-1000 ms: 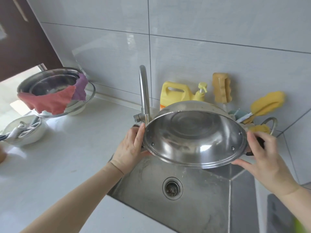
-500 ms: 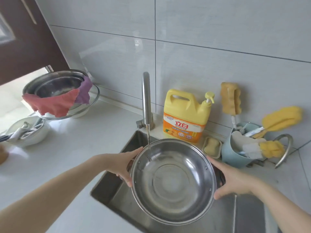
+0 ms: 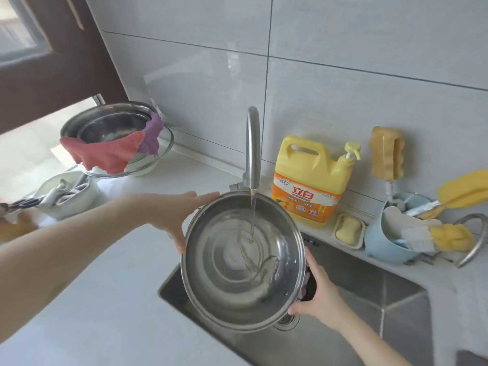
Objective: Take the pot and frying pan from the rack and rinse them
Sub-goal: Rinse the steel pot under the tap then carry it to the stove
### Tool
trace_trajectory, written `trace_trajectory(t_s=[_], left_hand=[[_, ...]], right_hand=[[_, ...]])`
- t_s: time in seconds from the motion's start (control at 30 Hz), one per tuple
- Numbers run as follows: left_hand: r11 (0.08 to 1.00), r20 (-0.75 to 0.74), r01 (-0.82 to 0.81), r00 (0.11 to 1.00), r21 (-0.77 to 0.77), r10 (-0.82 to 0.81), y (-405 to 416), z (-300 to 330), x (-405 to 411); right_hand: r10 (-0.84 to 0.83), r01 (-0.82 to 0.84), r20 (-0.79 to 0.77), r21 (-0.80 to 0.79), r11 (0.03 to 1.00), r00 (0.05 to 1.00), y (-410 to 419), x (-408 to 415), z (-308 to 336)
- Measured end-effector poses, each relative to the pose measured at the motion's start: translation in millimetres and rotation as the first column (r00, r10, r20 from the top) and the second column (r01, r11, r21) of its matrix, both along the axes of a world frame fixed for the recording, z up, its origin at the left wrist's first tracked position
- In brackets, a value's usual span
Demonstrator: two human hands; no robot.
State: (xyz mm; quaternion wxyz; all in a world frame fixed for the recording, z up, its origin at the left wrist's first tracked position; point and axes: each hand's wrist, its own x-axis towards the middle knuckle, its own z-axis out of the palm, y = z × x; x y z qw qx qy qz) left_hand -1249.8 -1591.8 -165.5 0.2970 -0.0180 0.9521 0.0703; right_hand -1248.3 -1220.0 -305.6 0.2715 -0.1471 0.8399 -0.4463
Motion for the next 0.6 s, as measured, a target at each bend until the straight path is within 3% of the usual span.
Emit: trace_trajectory(t_s=[0.13,0.2,0.33,0.47,0.53,0.6], left_hand=[[0.992,-0.265,0.102,0.961,0.067,-0.081,-10.7,4.4,14.8],[0.99,-0.264,0.053,0.965,0.134,-0.016,-12.6,-8.6,22.5],[0.926,-0.109,-0.059,0.988,0.373,0.107,2.1,-45.0,25.0],[0.865,0.084,-0.078,0.996,0.496,0.042,27.2,-57.8,15.2],[0.85,0.208,-0.085,0.978,0.52,-0.029,34.4,-52.3,7.4],[0.844,0.283,-0.075,0.955,0.531,-0.093,39.7,-38.1,0.6]], right_hand=[[-0.095,0.084,-0.237,-0.056,0.995,0.967,-5.8,1.0,16.9],[-0.007,0.013,-0.273,0.018,1.0,0.962,2.7,-14.9,43.7],[0.239,-0.149,-0.227,0.355,0.923,0.944,22.0,-52.1,107.0],[0.354,-0.246,-0.087,0.566,0.787,0.931,41.2,-85.7,155.6],[0.363,-0.311,0.032,0.587,0.747,0.931,50.1,-91.2,166.1],[0.348,-0.377,0.155,0.511,0.773,0.924,58.1,-86.9,167.4]])
